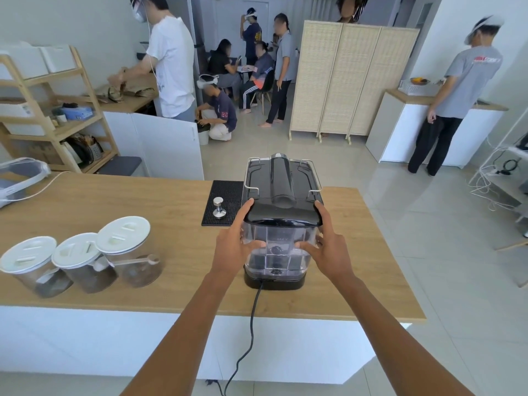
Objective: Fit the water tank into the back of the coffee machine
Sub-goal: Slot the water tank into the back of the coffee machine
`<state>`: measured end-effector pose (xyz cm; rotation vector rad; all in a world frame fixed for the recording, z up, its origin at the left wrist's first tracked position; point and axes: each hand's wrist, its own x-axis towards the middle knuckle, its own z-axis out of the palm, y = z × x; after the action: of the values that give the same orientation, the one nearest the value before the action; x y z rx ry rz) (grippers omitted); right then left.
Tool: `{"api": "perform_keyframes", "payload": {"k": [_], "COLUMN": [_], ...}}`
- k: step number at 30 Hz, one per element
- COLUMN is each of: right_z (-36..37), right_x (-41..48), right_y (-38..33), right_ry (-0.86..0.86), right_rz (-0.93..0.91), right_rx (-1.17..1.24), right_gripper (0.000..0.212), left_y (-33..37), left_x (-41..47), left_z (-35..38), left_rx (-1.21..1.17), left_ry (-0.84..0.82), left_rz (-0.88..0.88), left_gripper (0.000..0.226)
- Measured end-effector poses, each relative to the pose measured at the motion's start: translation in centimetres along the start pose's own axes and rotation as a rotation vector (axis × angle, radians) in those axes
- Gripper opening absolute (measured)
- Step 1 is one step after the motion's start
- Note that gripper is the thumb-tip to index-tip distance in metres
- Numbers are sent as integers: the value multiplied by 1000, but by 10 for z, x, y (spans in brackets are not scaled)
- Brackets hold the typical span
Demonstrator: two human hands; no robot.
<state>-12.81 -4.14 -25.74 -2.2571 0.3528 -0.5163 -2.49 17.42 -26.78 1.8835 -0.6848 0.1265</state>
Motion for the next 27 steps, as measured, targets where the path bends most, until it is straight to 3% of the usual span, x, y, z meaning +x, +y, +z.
{"api": "perform_keyframes", "payload": {"k": [12, 21, 27], "right_z": [-6, -15, -18], "right_x": [-8, -6, -13], "right_y": [-7, 2, 18], "right_ry": [1, -2, -18], "right_rz": [-51, -90, -41], "right_rx": [-208, -375, -518], "right_gripper": [115, 109, 109], "left_y": [3, 16, -3], "left_x": [-1, -13, -23], "left_z": [-5, -13, -20], "left_rx": [170, 328, 416], "left_ry": [-90, -28, -195], "left_rz": [-80, -79, -197], "left_gripper": [115, 102, 106]}}
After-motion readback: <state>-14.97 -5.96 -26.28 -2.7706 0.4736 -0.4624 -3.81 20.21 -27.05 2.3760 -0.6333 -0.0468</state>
